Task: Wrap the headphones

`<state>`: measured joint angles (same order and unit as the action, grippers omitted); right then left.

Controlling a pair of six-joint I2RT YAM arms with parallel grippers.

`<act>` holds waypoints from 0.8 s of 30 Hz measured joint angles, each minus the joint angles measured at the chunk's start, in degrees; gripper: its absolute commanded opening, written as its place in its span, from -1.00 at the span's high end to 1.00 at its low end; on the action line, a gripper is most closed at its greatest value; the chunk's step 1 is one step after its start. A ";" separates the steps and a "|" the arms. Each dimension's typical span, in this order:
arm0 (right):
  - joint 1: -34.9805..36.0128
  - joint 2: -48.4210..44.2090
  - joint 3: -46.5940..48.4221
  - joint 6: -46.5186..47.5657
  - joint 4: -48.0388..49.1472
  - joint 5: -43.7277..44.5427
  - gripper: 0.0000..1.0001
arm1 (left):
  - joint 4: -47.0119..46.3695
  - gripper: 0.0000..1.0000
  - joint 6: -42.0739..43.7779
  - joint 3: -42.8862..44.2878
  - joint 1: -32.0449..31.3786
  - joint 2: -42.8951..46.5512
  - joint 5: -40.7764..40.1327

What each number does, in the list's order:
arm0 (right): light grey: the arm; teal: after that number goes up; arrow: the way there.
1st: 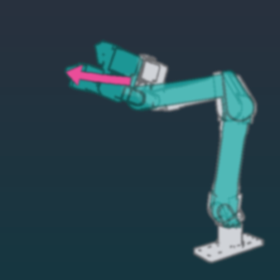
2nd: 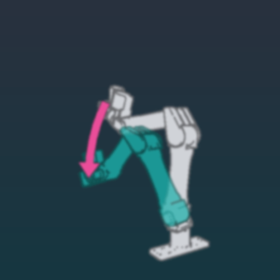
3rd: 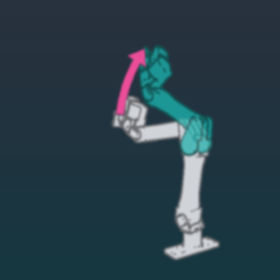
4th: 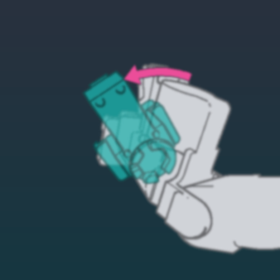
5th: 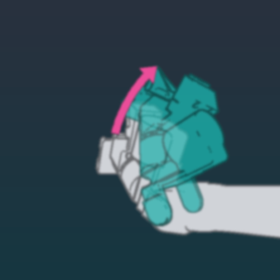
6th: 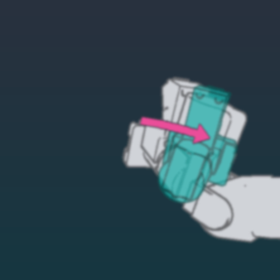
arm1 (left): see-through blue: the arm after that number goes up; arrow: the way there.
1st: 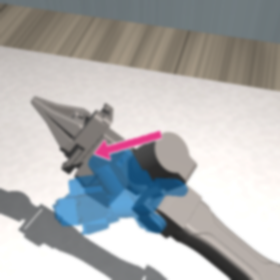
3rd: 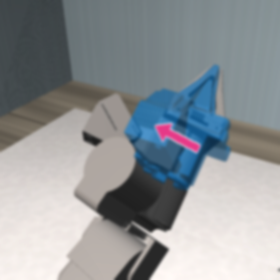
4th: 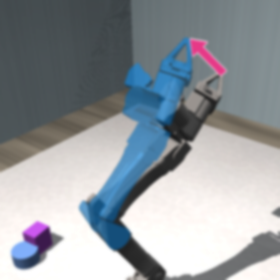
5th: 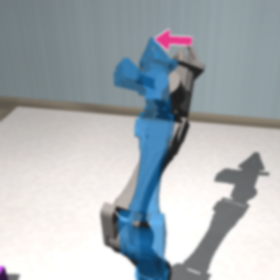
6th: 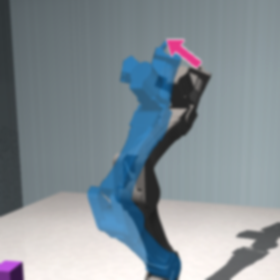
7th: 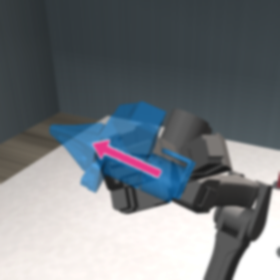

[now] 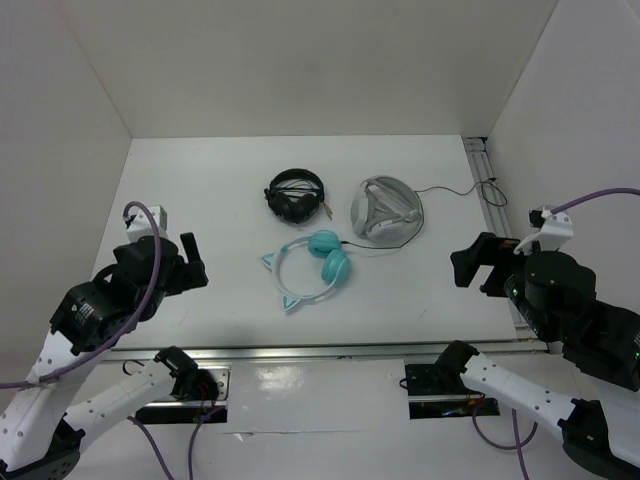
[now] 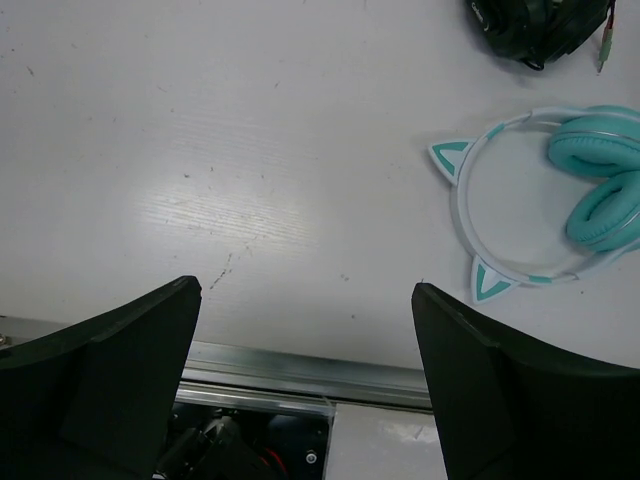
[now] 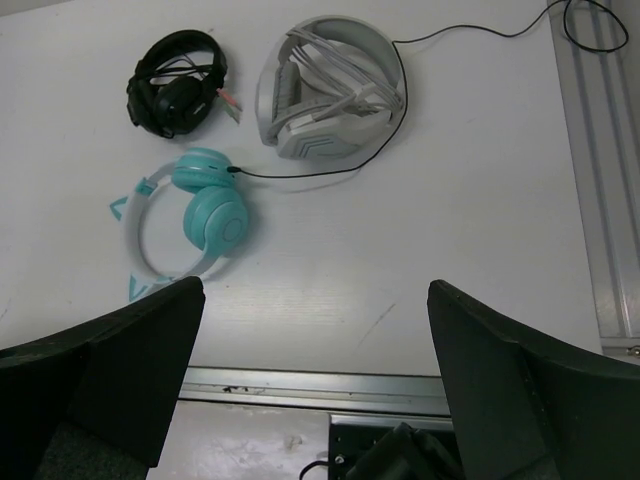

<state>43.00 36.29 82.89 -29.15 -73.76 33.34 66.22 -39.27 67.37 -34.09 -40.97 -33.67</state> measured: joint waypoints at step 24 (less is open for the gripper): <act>0.00 -0.96 -13.60 0.50 7.69 -7.67 -1.00 | -25.20 -1.00 -12.55 -16.24 -3.15 -26.38 15.61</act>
<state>43.00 35.33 69.30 -28.64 -66.06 25.67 41.01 -51.81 51.13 -37.23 -67.35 -18.06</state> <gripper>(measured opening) 0.999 0.998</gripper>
